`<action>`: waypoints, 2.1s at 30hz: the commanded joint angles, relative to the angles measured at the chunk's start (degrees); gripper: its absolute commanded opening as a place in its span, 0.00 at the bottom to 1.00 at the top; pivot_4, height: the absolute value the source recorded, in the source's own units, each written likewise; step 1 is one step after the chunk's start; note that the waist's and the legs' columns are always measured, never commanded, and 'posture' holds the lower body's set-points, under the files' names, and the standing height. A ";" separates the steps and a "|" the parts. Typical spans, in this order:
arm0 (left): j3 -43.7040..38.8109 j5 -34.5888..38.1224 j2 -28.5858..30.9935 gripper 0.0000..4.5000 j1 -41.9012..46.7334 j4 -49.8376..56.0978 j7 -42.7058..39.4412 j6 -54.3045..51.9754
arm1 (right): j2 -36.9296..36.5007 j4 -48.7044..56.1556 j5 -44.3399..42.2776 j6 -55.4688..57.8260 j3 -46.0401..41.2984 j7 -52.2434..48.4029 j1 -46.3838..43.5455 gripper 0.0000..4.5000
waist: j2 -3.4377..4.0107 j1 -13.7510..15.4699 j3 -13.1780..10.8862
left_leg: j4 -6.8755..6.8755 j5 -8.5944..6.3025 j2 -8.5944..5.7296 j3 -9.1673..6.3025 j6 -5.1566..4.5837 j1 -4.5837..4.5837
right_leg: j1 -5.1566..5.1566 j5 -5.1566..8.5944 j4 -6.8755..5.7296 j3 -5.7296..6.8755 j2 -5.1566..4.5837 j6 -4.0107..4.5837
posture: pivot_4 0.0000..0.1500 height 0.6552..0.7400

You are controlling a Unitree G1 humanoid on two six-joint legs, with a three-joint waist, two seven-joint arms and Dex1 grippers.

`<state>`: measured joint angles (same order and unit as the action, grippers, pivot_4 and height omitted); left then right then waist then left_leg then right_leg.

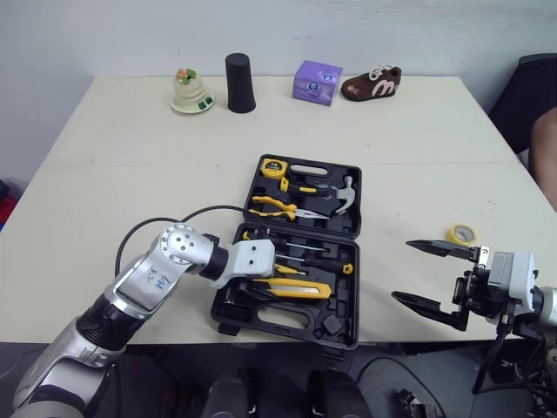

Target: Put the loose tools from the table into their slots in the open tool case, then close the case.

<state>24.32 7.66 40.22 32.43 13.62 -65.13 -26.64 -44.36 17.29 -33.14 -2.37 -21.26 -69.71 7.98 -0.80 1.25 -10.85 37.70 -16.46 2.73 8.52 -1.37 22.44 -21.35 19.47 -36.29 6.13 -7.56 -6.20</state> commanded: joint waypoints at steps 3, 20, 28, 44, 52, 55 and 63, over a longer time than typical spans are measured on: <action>-3.65 3.24 -2.91 0.77 0.62 -4.07 -2.85 7.50 | 0.48 0.02 -0.37 -1.20 -0.79 -0.05 0.61 1.00 | 0.00 0.01 0.00 | 0.02 0.00 -0.01 0.01 0.00 0.02 | -0.02 0.00 0.00 0.03 0.00 0.00 | 1.00 1.00; -10.35 10.57 -8.41 0.21 -3.49 -10.19 -10.69 21.51 | 2.99 -4.07 1.43 -5.22 -0.61 -0.67 3.41 1.00 | 0.00 0.04 0.00 | 0.25 -0.04 -0.01 0.03 -0.06 0.06 | -0.03 0.00 -0.18 0.13 -0.04 0.00 | 1.00 1.00; -5.75 5.08 -10.79 0.01 -5.10 -15.27 -9.21 24.14 | 3.38 -6.47 1.44 -8.01 -0.66 -1.79 4.42 1.00 | 0.00 -0.01 0.00 | 0.26 -0.05 -0.01 0.04 -0.08 0.05 | -0.03 0.00 -0.20 0.13 -0.03 -0.01 | 1.00 1.00; -1.10 -2.18 -10.57 0.01 -5.61 -24.17 -1.49 9.51 | 3.59 -6.93 1.01 -9.54 -0.35 -1.67 5.69 1.00 | 0.67 0.23 0.76 | 0.25 -0.47 0.00 -0.24 -0.47 -0.71 | 1.00 -0.02 0.10 0.02 -0.26 -0.02 | 1.00 1.00; 0.57 -2.46 -8.73 0.01 -9.16 -20.70 -0.40 8.88 | 3.61 -5.79 0.79 -8.50 0.07 -0.67 5.50 1.00 | 0.93 0.02 1.38 | -0.28 -0.70 0.03 -0.17 -0.15 -1.40 | 1.58 -0.02 0.57 0.02 -0.56 -0.01 | 1.00 1.00; -1.72 0.82 -9.55 0.01 -10.00 -18.84 -1.91 14.48 | 3.59 -5.54 0.86 -8.06 0.28 0.11 5.27 1.00 | 1.09 -0.01 1.47 | -0.34 -0.72 0.03 -0.17 -0.10 -1.40 | 1.57 -0.01 0.60 0.03 -0.57 0.01 | 1.00 1.00; -15.00 8.82 -10.90 0.14 -8.48 -14.07 1.31 29.22 | 2.33 -10.25 -0.31 -3.67 -9.37 7.23 6.50 1.00 | 0.80 0.00 1.18 | -0.46 -0.46 0.01 -0.09 -0.27 -0.86 | 0.93 0.02 0.54 0.05 -0.61 0.07 | 1.00 1.00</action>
<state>15.39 12.57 28.75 23.57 -4.50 -65.29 0.02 -40.88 9.63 -31.93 -6.41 -23.87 -65.00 14.08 0.00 1.25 -9.67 37.24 -16.90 2.71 8.43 -1.65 21.68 -20.53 19.48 -35.77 6.19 -8.21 -6.14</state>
